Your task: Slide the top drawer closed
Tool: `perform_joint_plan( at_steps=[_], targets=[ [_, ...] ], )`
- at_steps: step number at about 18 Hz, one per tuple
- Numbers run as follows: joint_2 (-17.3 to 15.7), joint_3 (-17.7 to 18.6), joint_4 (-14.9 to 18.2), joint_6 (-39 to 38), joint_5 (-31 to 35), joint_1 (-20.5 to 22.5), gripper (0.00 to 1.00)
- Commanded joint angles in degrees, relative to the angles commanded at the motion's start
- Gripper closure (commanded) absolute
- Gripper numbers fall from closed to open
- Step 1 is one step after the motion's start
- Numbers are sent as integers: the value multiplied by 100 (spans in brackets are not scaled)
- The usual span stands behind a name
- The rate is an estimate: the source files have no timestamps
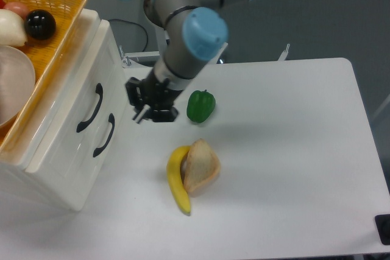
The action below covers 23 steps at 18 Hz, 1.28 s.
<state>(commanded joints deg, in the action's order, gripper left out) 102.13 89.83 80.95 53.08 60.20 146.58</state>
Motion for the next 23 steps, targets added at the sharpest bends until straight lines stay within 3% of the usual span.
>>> perform_joint_plan(
  at_steps=[6,8,11,13,18,23],
  targets=[
    [369,-176,-342,1001,413,906,57],
    [475,-176,-466,1361,457,1143,41],
    [624,-211,-615,1975,947,1416,0],
    [721,-212,-721,2329,1431,1461,0],
    [1133,-229,-1354,2758,2819,1461,0],
    [1520,-370,-1477,3058,3015,1452,0]
  ],
)
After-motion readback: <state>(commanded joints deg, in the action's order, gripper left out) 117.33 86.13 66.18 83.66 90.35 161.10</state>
